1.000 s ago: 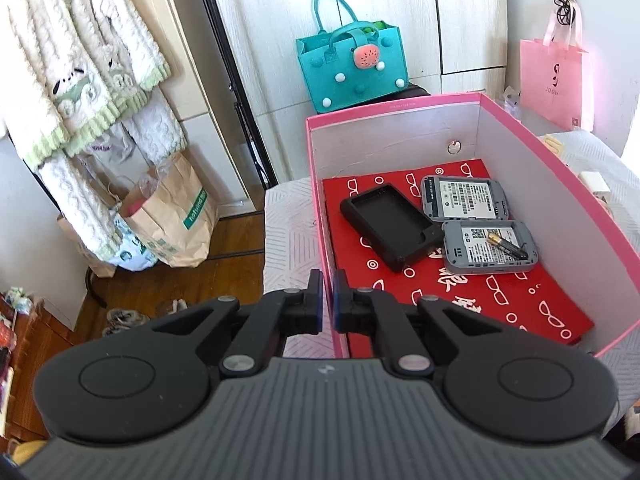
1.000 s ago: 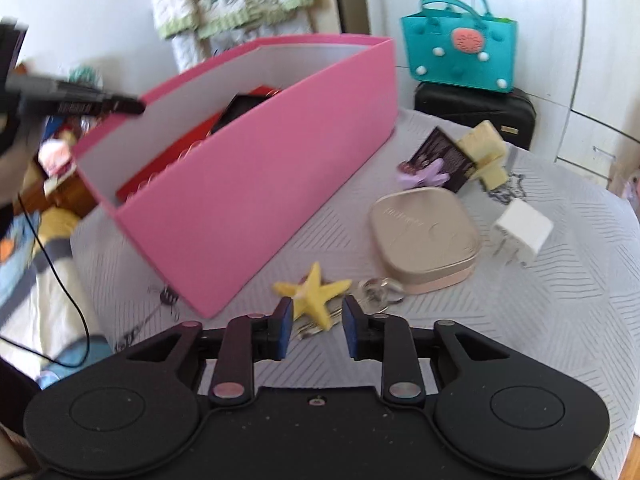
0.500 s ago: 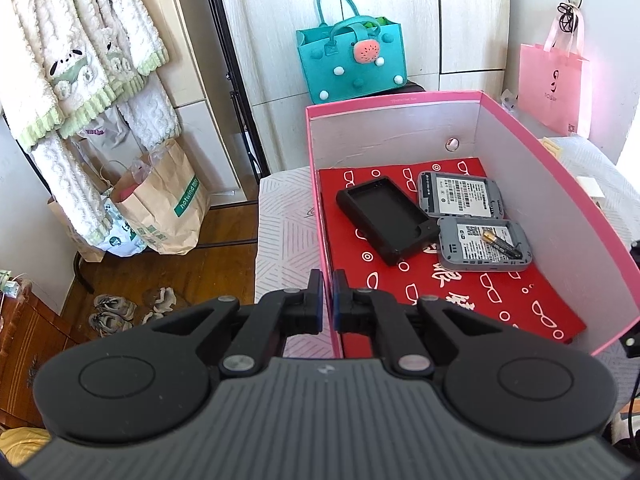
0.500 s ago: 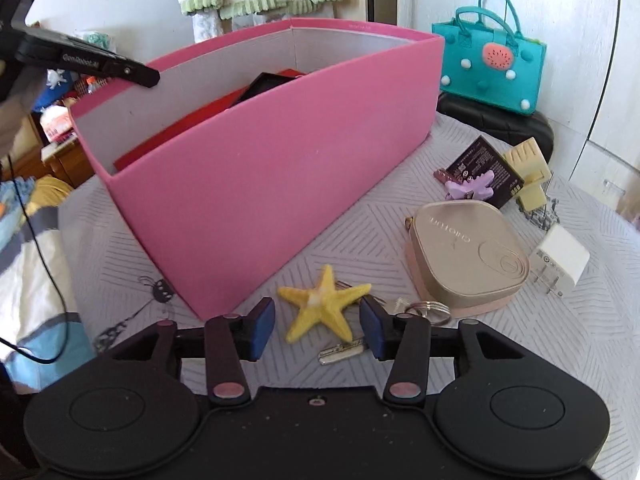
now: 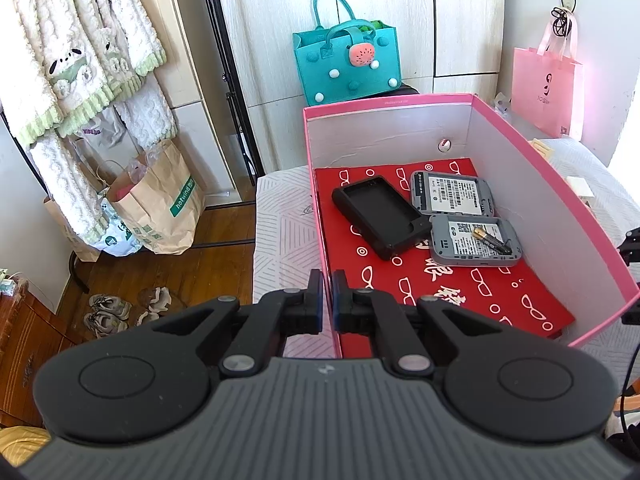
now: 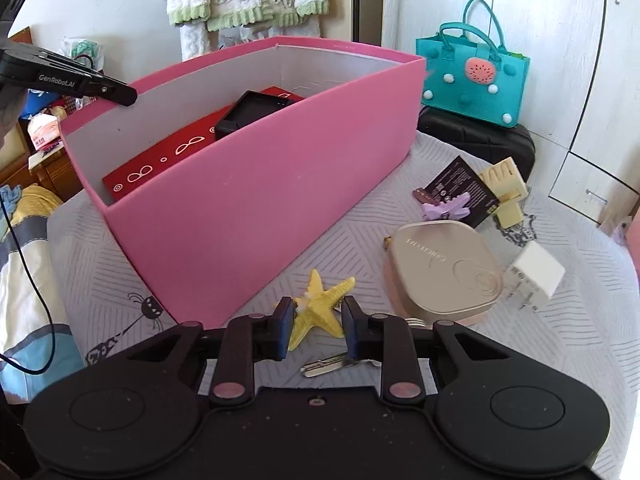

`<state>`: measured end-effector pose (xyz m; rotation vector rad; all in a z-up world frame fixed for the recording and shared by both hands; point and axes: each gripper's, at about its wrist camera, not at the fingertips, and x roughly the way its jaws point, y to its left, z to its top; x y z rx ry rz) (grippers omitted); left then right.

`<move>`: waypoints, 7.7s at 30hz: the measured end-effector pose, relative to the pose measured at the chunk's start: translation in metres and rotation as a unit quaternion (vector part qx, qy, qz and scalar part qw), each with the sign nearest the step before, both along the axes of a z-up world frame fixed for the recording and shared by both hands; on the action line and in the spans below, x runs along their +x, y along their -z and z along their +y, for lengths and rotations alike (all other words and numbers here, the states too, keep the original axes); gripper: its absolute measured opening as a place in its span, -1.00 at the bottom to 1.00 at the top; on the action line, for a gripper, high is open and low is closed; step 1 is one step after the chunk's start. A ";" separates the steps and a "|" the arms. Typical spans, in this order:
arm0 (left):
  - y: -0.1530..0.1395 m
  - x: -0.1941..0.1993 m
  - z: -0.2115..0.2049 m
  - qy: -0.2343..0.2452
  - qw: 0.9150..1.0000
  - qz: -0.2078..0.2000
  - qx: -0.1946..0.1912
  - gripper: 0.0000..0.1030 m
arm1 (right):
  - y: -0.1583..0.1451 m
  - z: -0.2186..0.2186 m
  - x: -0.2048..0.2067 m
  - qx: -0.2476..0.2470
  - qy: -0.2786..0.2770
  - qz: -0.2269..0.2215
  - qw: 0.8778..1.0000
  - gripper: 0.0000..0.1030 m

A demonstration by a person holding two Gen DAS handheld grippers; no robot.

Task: Organize rigid objects
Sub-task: 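Reach the right gripper to the yellow starfish and grasp it, then carry the yellow starfish into the box and release it on the grey device, then lower the right gripper onto the beige round compact and grasp it, then lift the beige compact and carry it over the pink box, then lower the beige compact into the box and open the right gripper, then move the right gripper to the silver keys on the bed and grasp them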

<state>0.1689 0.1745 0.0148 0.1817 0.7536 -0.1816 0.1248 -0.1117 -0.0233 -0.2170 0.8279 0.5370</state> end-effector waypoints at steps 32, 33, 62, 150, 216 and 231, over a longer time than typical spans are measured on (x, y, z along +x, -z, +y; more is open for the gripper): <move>-0.002 0.004 0.019 0.003 0.998 0.009 -0.063 -0.93 | -0.081 0.076 0.067 -0.016 -0.071 -0.088 0.993 -0.43; -0.002 0.005 0.021 0.004 0.998 0.010 -0.067 -0.92 | -0.078 0.083 0.073 -0.034 -0.077 -0.088 0.993 -0.43; 0.001 0.005 0.026 0.028 0.996 0.009 -0.079 -0.90 | -0.084 -0.014 0.051 0.051 0.075 -0.041 0.995 -0.20; -0.025 0.010 -0.002 0.031 0.998 0.057 0.025 -0.93 | -0.012 0.152 0.161 0.075 -0.109 0.308 0.942 0.56; 0.015 0.081 -0.005 -0.054 0.998 0.027 -0.034 -0.95 | -0.017 -0.056 0.009 0.039 0.021 -0.047 0.998 0.82; 0.015 0.080 -0.011 -0.051 0.998 0.021 0.000 -0.92 | 0.021 -0.060 0.027 0.114 0.139 0.067 0.981 0.14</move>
